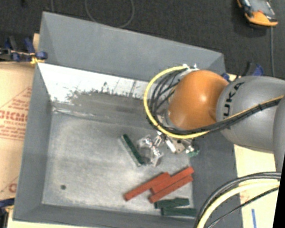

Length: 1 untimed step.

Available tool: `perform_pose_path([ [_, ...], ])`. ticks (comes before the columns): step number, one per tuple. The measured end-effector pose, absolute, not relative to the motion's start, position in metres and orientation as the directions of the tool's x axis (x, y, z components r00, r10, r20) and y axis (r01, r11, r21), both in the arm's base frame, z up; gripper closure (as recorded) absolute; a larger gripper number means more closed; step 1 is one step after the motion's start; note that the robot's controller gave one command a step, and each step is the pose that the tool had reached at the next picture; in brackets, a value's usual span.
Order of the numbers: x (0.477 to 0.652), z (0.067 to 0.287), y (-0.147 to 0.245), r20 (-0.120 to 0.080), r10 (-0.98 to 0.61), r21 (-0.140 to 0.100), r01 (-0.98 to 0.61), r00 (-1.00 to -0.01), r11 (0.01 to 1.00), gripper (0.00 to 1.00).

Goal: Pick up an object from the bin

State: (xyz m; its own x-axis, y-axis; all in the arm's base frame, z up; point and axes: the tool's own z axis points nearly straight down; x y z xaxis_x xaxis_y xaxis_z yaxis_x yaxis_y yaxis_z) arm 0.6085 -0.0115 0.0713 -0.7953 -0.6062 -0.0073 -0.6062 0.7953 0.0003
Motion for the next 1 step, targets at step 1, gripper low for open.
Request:
perform_pose_path([
  [1, 0.6083, 0.0712, -0.0115, -0.007, -0.606, 0.001, -0.606, -0.796, 0.796, 0.00],
])
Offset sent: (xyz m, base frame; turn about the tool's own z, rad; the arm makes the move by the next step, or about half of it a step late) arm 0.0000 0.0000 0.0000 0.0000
